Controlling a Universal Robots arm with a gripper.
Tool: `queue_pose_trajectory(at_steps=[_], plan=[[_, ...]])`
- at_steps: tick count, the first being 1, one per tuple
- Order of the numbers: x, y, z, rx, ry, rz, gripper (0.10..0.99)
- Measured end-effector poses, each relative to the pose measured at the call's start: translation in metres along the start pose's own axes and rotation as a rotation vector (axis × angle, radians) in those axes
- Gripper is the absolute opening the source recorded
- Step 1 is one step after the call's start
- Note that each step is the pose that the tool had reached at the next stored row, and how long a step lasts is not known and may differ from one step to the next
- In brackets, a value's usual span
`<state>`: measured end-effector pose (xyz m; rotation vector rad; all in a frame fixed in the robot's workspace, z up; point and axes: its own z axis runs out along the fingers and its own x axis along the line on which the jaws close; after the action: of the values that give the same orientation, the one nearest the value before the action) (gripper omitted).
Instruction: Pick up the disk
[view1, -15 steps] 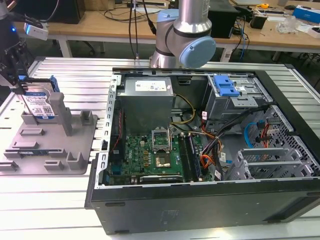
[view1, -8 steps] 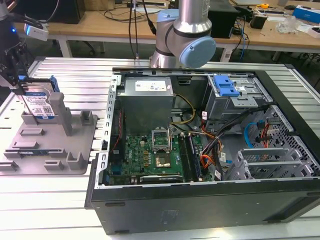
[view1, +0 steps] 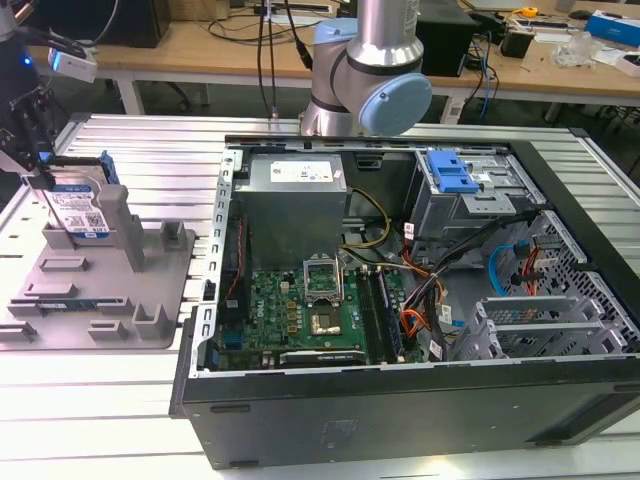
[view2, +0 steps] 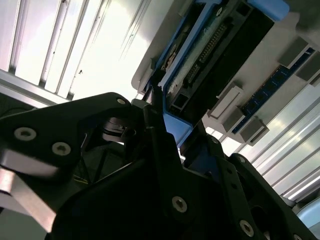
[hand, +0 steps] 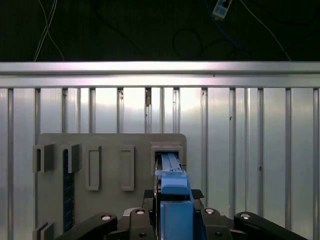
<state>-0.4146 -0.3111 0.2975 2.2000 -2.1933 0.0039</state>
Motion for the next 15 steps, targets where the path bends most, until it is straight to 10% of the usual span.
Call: queue_pose_trajectory(at_steps=[15], plan=[[0.0002, 0.0001, -0.0063, 0.000, -0.0001, 0.000, 0.365]])
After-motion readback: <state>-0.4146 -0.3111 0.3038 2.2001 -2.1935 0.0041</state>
